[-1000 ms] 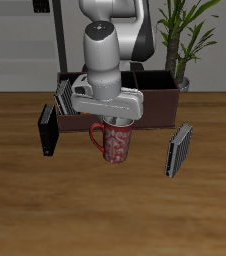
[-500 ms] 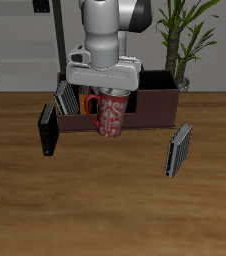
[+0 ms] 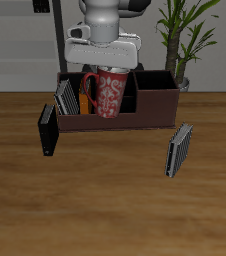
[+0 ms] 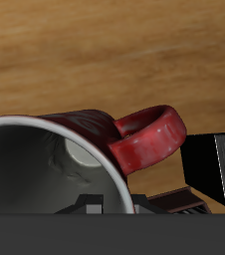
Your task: Place the right striped book into the back desk caddy's left compartment and place the orange book into the back desk caddy's left compartment and place the red mug into the back desk caddy's right compartment
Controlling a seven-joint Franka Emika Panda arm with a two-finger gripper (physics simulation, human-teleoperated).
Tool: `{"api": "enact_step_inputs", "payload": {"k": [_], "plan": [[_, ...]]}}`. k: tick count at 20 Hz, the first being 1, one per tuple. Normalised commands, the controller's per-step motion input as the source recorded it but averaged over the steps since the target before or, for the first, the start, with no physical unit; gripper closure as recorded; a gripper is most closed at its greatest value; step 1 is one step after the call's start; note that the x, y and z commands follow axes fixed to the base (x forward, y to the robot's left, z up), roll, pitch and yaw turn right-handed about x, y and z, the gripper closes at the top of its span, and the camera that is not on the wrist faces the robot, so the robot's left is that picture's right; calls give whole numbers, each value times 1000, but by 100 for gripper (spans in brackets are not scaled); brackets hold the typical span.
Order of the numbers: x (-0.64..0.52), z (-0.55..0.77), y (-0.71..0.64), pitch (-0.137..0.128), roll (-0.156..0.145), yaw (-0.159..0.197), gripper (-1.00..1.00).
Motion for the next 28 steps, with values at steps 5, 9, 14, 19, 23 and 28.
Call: {"api": "enact_step_inputs", "payload": {"k": [5, 9, 14, 19, 23, 28], "plan": [[-213, 238, 75, -25, 5, 30, 100], [-479, 124, 183, 26, 107, 8, 100], [-374, 6, 197, 29, 110, 18, 100], [-313, 100, 97, -11, 64, 9, 100], [-402, 175, 151, -36, 56, 35, 100], [-252, -16, 119, 17, 29, 26, 100]]}}
